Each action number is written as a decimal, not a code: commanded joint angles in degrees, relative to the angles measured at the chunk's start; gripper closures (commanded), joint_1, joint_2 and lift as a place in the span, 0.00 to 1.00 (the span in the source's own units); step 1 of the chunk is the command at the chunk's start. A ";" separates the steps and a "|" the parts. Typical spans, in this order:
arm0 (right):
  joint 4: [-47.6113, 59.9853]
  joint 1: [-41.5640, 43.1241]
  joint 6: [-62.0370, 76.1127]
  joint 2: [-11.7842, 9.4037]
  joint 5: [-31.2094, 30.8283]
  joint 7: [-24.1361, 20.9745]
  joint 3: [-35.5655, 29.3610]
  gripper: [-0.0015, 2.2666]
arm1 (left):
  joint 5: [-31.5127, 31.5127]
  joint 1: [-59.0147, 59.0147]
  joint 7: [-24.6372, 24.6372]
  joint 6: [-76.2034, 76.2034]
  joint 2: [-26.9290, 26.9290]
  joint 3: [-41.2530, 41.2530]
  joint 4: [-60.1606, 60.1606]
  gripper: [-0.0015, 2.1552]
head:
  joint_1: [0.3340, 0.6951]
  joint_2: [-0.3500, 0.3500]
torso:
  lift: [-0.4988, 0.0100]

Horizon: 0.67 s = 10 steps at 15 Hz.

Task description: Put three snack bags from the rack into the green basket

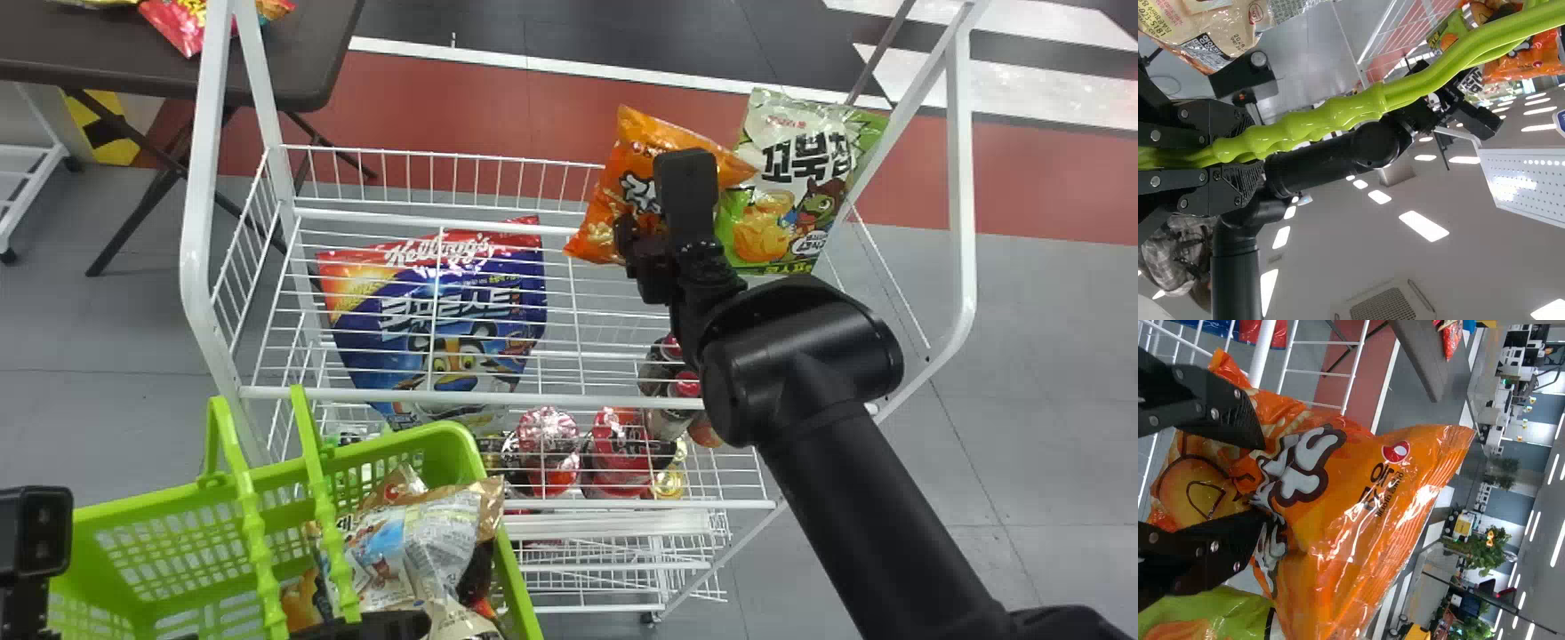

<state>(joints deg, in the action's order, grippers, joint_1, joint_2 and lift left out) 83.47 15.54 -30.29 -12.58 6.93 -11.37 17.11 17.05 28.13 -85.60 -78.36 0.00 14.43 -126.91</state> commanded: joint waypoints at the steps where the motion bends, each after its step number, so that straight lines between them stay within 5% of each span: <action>1: 4.42 -2.71 0.27 -0.25 0.28 1.00 -1.02 0.99 | 0.00 0.08 -0.09 0.00 0.15 0.25 0.00 1.00 | 1.00 0.24 | 0.98; 5: 17.96 -10.27 -0.61 -1.92 0.89 3.99 -3.22 0.99 | 0.18 0.08 -0.09 0.18 0.15 0.42 0.00 1.00 | 1.00 0.26 | 0.98; 10: 39.84 -20.02 -18.36 -6.32 12.32 10.58 -9.64 0.99 | 0.26 -0.36 0.26 0.18 0.15 0.86 0.00 1.00 | 1.00 0.28 | 0.98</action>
<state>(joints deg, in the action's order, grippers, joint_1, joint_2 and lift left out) 118.39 -2.64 -41.53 -18.03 14.50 -2.41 10.16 17.31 27.94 -85.40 -78.18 0.00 15.27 -126.91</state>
